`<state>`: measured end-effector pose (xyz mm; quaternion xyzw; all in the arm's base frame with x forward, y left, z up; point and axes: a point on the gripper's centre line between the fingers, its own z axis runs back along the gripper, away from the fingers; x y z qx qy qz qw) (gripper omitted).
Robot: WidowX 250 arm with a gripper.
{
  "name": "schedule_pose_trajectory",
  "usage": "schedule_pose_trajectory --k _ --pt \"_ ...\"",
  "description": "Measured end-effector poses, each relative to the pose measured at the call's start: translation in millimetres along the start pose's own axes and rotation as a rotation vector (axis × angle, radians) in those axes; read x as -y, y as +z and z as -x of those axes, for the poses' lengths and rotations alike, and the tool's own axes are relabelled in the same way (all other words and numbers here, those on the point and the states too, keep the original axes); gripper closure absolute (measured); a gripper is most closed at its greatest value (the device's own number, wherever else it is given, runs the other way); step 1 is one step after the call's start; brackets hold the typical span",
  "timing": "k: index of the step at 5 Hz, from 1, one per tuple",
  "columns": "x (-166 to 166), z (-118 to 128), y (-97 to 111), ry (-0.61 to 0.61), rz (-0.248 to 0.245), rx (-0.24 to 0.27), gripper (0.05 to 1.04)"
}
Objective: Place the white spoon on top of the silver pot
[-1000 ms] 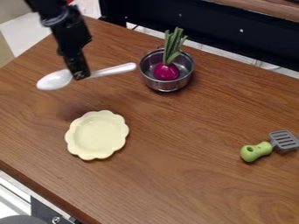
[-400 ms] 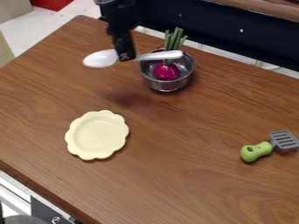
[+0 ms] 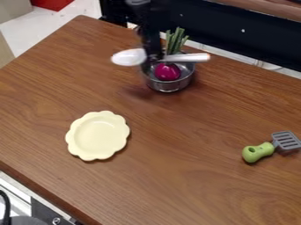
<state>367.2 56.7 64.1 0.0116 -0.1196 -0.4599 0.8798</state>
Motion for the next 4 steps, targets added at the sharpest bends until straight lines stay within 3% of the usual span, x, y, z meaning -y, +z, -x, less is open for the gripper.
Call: schedule_pose_trajectory --k 1,4 --pt "-2 -8 -12 -0.034 0.045 0.004 1.017" --pt "-14 5 -16 -0.007 0.021 -0.008 1.017"
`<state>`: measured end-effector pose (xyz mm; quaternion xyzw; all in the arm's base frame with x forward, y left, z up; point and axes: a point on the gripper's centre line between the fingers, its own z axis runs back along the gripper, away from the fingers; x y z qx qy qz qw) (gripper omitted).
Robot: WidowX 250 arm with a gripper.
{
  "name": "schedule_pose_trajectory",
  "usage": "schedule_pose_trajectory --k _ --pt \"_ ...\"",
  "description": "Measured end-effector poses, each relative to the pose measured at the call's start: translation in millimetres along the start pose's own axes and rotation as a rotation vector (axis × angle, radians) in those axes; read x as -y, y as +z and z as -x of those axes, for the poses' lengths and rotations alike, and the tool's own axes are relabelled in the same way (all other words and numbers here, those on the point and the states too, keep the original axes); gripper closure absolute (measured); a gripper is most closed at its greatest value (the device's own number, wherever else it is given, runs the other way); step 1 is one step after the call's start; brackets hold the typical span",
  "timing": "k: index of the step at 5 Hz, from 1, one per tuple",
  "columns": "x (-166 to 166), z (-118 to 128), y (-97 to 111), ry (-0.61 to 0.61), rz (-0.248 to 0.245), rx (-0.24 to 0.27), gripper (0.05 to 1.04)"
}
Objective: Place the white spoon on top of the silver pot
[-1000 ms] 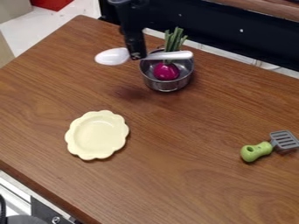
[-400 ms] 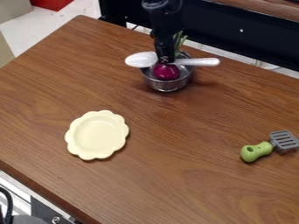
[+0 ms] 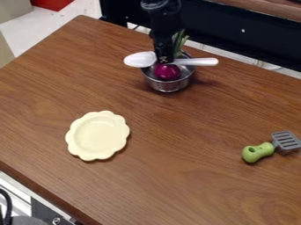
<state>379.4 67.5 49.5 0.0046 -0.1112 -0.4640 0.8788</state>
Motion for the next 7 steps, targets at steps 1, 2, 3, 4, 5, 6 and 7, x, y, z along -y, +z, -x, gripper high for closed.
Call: schedule_pose_trajectory --k 1,2,3,4,5,6,7 --pt "-2 5 0 0.006 -0.006 -0.01 1.017" --pt "-6 10 -8 0.03 -0.02 -0.029 1.017" --pt "-6 6 -11 0.032 0.012 -0.031 1.017" --pt "-6 4 -10 0.039 0.018 -0.014 1.017" --pt "-4 4 -9 0.044 0.04 0.011 1.017" --pt "-4 6 -9 0.056 0.041 0.001 1.001" --pt "-9 1 -5 0.067 0.021 -0.005 0.835"
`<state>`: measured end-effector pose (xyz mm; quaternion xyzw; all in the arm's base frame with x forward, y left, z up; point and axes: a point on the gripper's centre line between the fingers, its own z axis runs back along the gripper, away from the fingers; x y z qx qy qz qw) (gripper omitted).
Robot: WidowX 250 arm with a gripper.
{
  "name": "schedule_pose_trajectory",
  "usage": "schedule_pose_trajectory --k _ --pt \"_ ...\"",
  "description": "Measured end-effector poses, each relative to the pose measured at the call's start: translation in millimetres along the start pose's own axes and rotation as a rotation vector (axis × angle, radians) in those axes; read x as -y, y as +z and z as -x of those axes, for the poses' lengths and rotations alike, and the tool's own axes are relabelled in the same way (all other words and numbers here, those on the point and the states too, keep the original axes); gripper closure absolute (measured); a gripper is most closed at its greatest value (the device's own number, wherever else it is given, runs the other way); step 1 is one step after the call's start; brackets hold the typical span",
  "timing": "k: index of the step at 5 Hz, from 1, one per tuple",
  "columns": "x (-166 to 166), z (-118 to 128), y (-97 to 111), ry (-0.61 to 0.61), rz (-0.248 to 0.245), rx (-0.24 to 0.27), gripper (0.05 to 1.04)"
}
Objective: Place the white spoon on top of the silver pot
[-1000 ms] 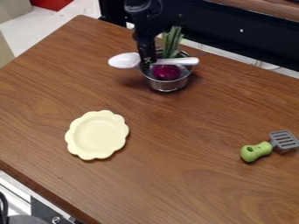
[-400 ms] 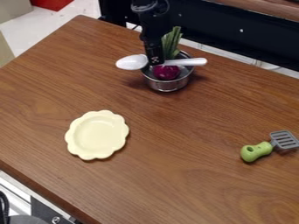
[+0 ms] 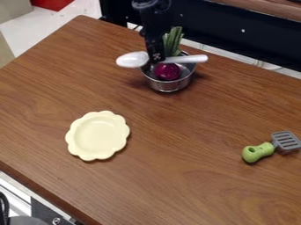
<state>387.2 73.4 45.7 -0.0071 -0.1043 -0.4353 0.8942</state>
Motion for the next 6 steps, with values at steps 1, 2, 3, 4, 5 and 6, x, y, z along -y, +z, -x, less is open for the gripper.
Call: schedule_pose_trajectory --k 1,2,3,4,5,6 --pt "-2 -2 2 0.014 -0.009 -0.004 0.577" --pt "0 -2 1 0.007 0.001 0.001 0.277" --pt "-1 -1 2 0.006 0.002 0.001 0.083" --pt "0 0 2 0.01 0.009 -0.001 0.083" --pt "1 1 2 0.024 0.017 -0.002 0.083" --pt "3 5 13 0.073 0.013 0.021 0.083"
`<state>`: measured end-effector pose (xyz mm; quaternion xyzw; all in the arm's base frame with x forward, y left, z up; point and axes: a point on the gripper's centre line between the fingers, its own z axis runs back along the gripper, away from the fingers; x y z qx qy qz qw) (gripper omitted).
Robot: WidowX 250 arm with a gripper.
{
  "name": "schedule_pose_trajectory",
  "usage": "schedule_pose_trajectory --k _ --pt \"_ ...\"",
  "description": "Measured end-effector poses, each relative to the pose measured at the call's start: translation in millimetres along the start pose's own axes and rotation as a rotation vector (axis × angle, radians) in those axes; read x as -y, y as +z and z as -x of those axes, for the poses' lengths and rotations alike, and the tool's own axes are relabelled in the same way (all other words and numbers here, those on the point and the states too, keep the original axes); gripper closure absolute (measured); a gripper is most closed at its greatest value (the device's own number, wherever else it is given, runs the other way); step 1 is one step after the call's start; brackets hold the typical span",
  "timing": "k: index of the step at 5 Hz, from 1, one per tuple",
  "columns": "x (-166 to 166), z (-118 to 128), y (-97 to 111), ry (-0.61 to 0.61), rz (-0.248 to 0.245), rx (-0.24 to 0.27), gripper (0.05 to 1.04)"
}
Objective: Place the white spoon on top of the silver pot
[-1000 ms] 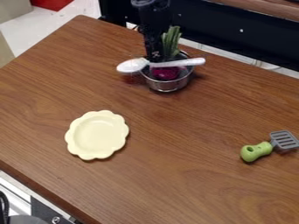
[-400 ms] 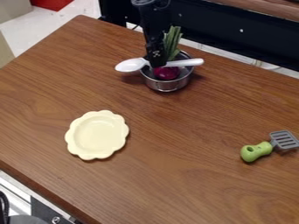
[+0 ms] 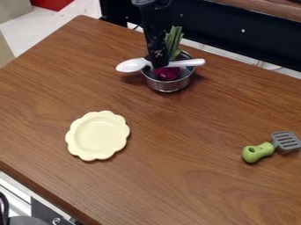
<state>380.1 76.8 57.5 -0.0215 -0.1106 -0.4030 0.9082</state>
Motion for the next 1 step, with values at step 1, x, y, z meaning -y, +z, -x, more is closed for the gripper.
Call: schedule_pose_trajectory --k 1 --pt "-3.6 8.2 21.7 0.068 -0.008 0.03 0.083"
